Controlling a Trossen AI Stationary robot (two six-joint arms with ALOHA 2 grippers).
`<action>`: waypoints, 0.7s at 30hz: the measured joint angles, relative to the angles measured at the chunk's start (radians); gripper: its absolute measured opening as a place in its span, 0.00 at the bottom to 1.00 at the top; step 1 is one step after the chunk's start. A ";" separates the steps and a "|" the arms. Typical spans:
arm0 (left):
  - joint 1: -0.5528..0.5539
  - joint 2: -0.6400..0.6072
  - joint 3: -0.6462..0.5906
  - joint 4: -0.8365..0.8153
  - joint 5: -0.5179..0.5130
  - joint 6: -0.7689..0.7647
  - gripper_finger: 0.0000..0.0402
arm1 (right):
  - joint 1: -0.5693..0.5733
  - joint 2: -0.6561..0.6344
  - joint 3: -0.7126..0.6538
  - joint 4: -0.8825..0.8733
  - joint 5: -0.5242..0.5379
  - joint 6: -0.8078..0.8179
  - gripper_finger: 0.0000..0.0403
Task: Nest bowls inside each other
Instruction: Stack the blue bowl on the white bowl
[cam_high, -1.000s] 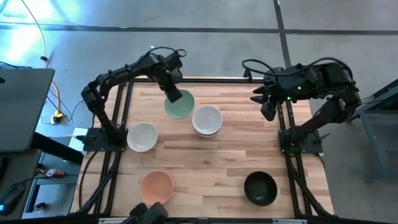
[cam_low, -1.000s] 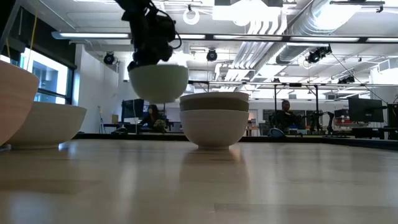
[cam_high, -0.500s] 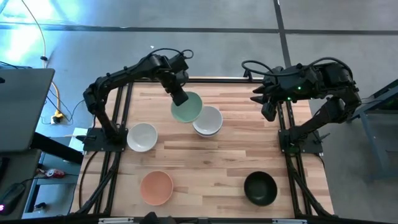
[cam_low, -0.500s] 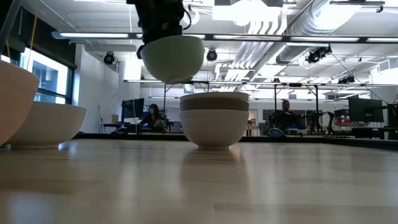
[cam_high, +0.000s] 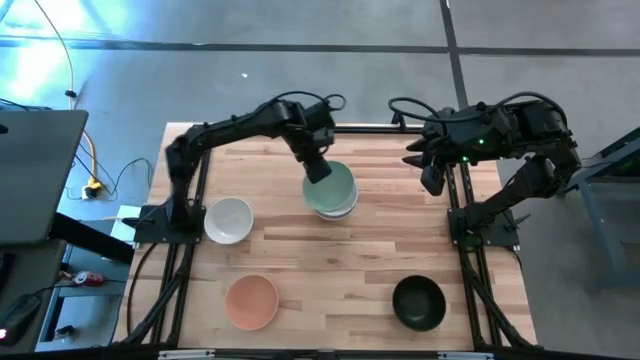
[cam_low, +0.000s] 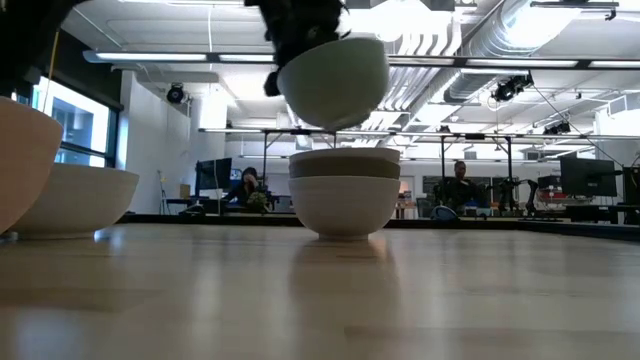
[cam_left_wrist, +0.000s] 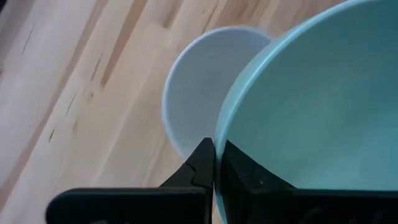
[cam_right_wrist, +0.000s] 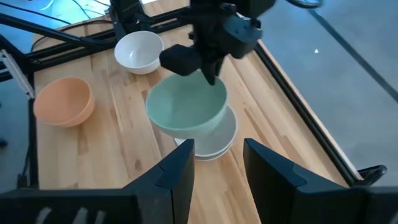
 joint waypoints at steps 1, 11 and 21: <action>-0.006 0.028 0.048 -0.026 -0.009 0.007 0.00 | 0.000 0.000 0.000 0.000 -0.007 0.005 0.32; -0.020 0.250 0.359 -0.240 -0.104 0.060 0.00 | 0.000 0.000 0.000 0.000 -0.049 0.026 0.32; -0.015 0.268 0.347 -0.195 -0.114 0.061 0.00 | 0.000 0.000 0.000 0.000 -0.050 0.017 0.32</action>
